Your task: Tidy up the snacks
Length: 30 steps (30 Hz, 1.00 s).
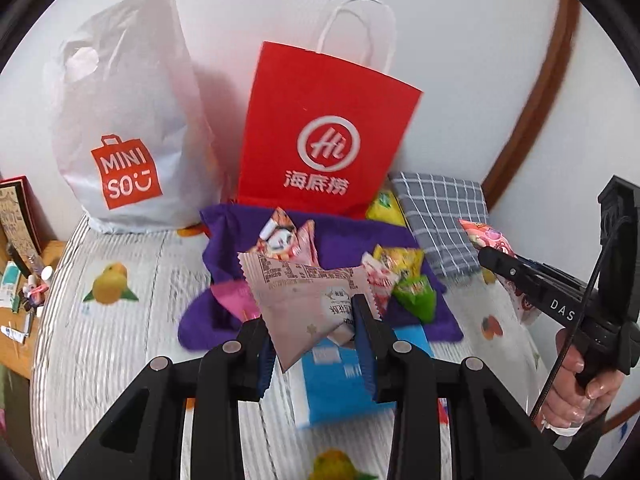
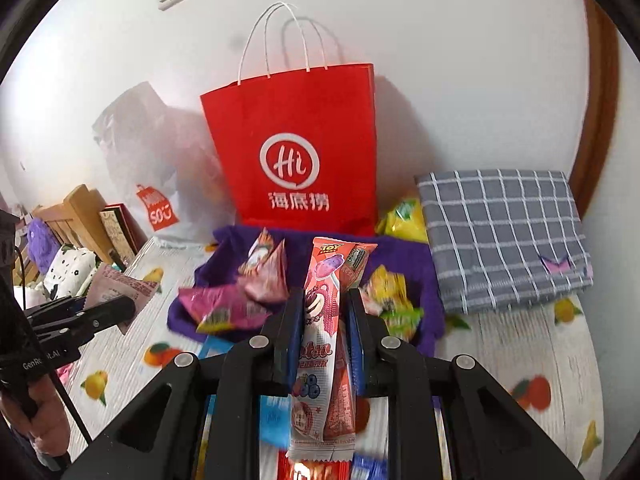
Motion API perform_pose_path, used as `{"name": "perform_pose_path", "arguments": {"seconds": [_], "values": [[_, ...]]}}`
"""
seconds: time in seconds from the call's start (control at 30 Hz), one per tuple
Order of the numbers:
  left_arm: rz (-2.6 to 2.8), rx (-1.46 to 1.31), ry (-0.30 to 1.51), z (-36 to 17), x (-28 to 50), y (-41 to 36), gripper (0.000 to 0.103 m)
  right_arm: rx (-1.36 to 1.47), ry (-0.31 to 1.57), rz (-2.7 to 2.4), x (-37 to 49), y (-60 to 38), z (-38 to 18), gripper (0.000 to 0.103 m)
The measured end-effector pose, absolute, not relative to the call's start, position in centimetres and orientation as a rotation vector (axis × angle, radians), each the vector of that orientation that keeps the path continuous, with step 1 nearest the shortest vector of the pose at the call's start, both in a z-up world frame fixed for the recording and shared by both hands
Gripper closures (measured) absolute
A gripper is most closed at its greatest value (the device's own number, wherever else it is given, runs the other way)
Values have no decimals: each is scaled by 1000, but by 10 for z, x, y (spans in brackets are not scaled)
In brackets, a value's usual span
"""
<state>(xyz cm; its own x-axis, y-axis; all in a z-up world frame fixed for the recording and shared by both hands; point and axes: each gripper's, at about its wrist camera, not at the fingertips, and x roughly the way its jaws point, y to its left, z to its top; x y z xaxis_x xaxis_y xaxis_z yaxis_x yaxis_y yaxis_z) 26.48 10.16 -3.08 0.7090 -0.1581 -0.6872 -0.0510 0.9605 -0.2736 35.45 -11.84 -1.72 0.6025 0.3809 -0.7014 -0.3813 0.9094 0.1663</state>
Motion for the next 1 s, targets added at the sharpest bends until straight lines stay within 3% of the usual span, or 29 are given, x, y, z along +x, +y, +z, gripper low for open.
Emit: {"name": "perform_pose_path", "arguments": {"seconds": [0.2,0.47,0.77,1.0], "values": [[-20,-302,793,-36,308,124,70,-9,821,475,398,-101,-23,82],[-6,-310,841,-64,350,133,70,-3,940,497,433,-101,-74,82],[-24,-341,902,-92,381,133,70,-32,1068,498,455,-104,-117,82],[-28,-345,932,-105,392,126,70,-9,1060,523,453,-99,-122,82]]}}
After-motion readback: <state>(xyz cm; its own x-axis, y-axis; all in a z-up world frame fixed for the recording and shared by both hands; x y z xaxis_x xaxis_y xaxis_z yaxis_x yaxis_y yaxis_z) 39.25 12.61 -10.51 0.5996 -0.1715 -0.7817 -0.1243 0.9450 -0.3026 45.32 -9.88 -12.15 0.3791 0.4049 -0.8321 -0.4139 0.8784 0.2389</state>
